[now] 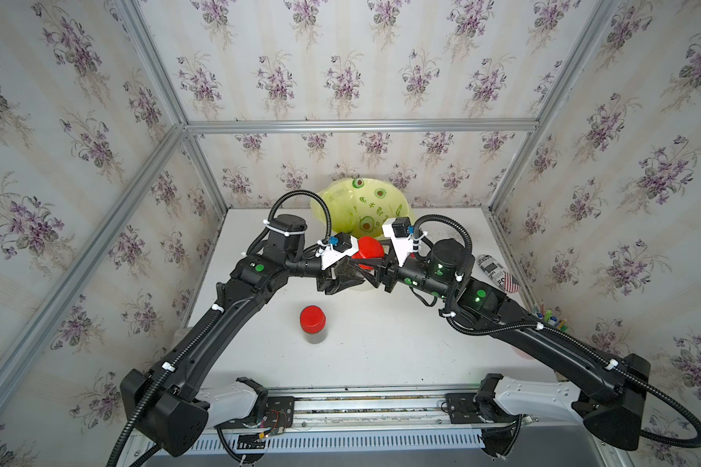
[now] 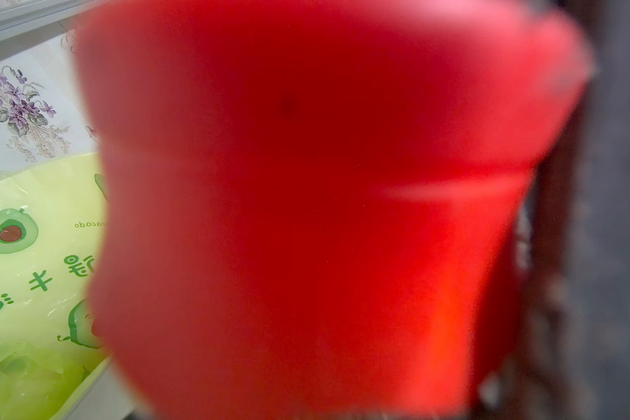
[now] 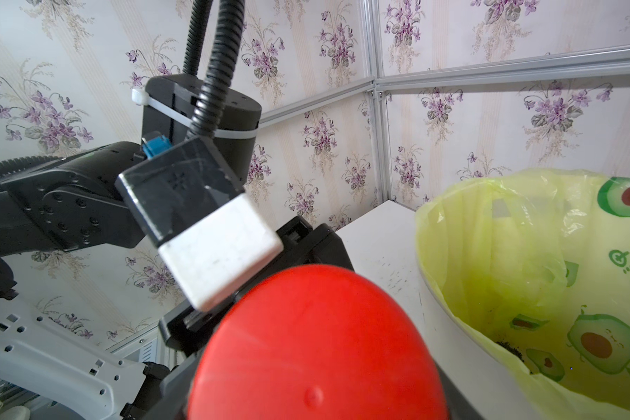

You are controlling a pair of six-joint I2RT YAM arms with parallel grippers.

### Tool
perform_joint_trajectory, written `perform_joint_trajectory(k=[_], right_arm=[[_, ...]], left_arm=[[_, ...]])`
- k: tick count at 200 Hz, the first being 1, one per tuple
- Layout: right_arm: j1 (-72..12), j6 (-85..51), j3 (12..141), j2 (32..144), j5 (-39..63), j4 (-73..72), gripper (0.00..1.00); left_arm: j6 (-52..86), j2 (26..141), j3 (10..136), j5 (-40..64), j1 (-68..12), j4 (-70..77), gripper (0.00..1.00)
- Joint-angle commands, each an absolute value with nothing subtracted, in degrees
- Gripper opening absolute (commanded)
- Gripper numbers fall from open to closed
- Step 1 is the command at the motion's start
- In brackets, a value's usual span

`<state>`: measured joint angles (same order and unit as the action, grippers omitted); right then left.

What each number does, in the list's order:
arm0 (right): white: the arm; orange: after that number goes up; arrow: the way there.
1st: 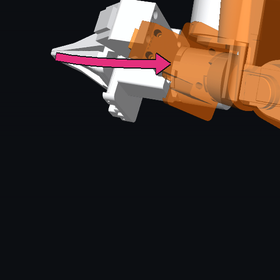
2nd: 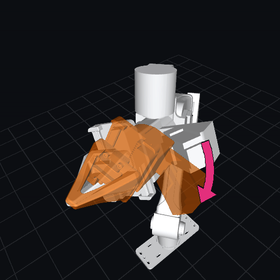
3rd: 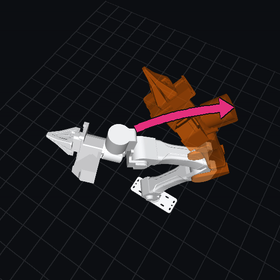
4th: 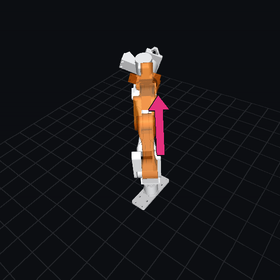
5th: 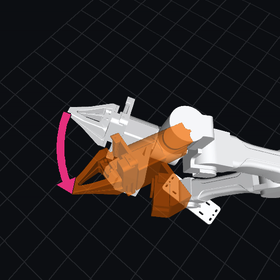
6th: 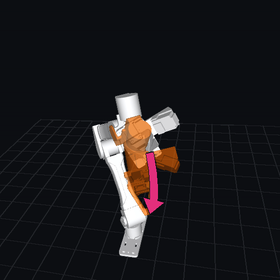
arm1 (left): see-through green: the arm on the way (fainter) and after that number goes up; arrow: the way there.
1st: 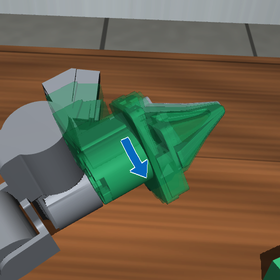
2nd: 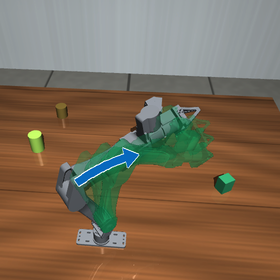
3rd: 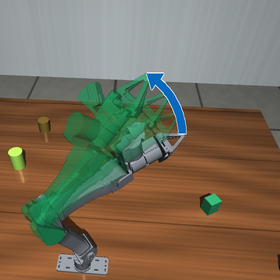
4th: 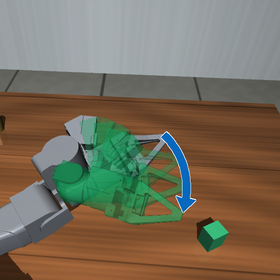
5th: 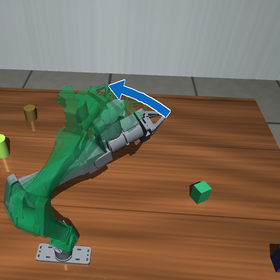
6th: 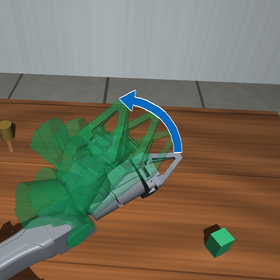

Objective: Empty moldy tea leaves from jars
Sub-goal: Unscrew the lid from the jar.

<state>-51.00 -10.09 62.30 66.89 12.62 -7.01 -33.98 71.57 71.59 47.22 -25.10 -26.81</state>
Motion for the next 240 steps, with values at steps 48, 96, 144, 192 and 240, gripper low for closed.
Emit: perform_joint_trajectory(k=[48,96,144,192,240], right_arm=[[-51.2,-12.4,60.8,65.4,14.0,-8.2,0.37],[-51.1,-12.4,60.4,65.4,13.4,-7.9,0.42],[-51.0,-12.3,60.7,65.1,12.7,-6.7,0.51],[-51.1,-10.9,61.8,64.9,13.3,-4.5,0.63],[-51.1,-8.4,65.2,66.2,14.8,0.7,0.82]], left_arm=[[-35.0,71.4,71.7,44.3,-24.9,-24.9,0.73],[-35.3,71.2,71.7,44.6,-24.9,-24.9,0.69],[-35.6,71.1,71.6,44.8,-24.9,-24.9,0.67],[-35.7,70.9,71.5,45.0,-24.8,-24.9,0.66],[-35.9,71.0,71.5,45.1,-24.9,-24.9,0.65]])
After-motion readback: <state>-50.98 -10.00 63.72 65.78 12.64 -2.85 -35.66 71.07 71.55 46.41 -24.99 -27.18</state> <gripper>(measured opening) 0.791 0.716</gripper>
